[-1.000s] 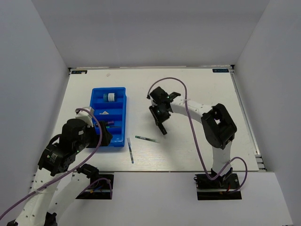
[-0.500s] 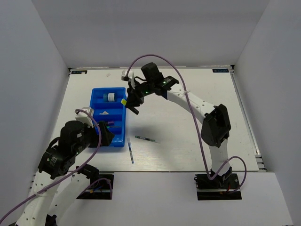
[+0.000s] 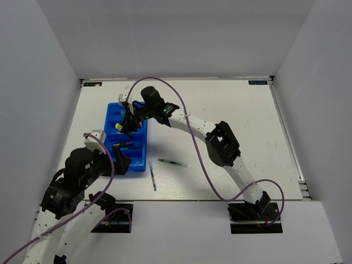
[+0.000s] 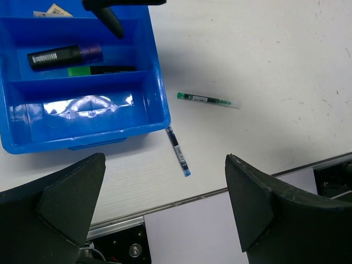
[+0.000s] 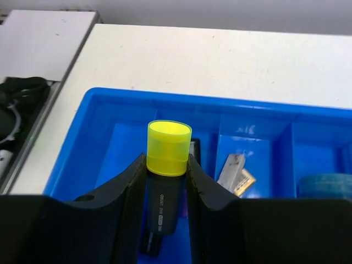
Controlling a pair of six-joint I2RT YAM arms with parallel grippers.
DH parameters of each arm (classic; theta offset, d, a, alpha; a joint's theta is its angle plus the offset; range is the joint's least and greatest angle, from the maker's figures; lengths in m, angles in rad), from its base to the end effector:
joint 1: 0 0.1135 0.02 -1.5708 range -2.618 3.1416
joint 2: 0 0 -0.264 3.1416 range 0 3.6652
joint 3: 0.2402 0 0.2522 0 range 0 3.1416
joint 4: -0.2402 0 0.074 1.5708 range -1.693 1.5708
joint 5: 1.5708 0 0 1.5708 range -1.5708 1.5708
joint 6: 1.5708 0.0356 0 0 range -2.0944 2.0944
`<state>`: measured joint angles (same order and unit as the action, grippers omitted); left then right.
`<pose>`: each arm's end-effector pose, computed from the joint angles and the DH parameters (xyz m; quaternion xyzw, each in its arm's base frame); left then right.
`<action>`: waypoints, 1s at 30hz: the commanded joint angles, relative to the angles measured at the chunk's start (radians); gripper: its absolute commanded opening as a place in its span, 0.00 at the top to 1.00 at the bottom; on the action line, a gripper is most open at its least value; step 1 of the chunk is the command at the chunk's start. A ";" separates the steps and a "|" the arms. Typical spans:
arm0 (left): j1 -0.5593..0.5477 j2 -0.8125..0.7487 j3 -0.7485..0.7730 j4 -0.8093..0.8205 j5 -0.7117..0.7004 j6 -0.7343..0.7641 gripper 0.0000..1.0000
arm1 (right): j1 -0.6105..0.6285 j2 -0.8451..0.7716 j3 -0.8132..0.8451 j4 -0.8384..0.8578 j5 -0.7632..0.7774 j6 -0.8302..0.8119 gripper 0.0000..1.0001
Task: Sort the stationery into containers
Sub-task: Place the pen in the storage box, then pick up the pen from the center of the board.
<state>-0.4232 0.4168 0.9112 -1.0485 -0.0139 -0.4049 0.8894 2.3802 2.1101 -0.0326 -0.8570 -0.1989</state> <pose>0.0540 -0.0238 0.3318 0.0046 0.8735 -0.1903 0.4480 0.3294 0.4488 0.2591 -0.5900 0.4995 0.4974 0.3938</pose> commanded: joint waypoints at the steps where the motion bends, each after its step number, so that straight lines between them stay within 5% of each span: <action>1: -0.002 -0.015 -0.017 -0.013 0.012 0.014 0.00 | 0.020 0.017 0.024 0.099 0.065 -0.054 1.00; 5: 0.000 -0.030 -0.032 -0.015 0.012 -0.003 0.00 | 0.032 0.022 -0.010 0.040 0.099 -0.121 0.97; 6: 0.000 -0.035 -0.037 -0.021 0.012 -0.017 0.00 | 0.029 0.017 -0.022 0.005 0.107 -0.166 0.89; 7: -0.005 -0.036 -0.038 -0.018 0.011 -0.023 0.00 | 0.032 0.017 -0.041 -0.003 0.114 -0.168 0.61; 8: -0.002 -0.035 -0.043 -0.034 0.005 -0.035 0.00 | 0.031 0.010 -0.045 -0.003 0.121 -0.171 0.51; 11: 0.000 -0.018 -0.047 -0.061 -0.006 -0.051 0.09 | 0.026 -0.009 -0.055 -0.015 0.131 -0.175 0.42; 13: 0.000 -0.009 -0.061 -0.053 0.012 -0.058 0.24 | 0.023 -0.016 -0.056 -0.018 0.134 -0.174 0.40; 14: -0.002 -0.009 -0.063 -0.047 0.029 -0.060 0.33 | 0.023 -0.029 -0.055 -0.018 0.139 -0.171 0.40; 16: 0.000 -0.006 -0.066 -0.035 0.074 -0.066 0.68 | 0.022 -0.039 -0.055 -0.017 0.147 -0.155 0.46; 18: -0.002 0.008 -0.060 -0.031 0.098 -0.069 0.99 | 0.017 -0.074 -0.055 -0.023 0.221 -0.107 0.69; 20: 0.000 0.039 -0.058 -0.019 0.153 -0.068 0.99 | 0.019 -0.122 -0.024 -0.085 0.304 -0.059 1.00; 24: -0.002 0.106 -0.086 0.033 0.242 -0.103 0.99 | 0.011 -0.212 0.050 -0.315 0.819 -0.024 1.00; 27: 0.000 0.186 -0.118 0.062 0.264 -0.187 0.99 | -0.023 -0.278 0.002 -0.526 0.993 0.042 1.00; 29: -0.012 0.284 -0.133 0.054 0.250 -0.254 0.99 | -0.078 -0.312 -0.094 -0.620 1.017 0.085 0.88; 30: -0.026 0.306 -0.139 0.054 0.232 -0.267 0.99 | -0.093 -0.375 -0.199 -0.648 1.018 0.090 0.68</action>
<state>-0.4297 0.6582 0.7956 -1.0119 0.2039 -0.5735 0.8650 2.1258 2.0354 -0.4500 -0.0299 -0.1841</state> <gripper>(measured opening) 0.033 0.260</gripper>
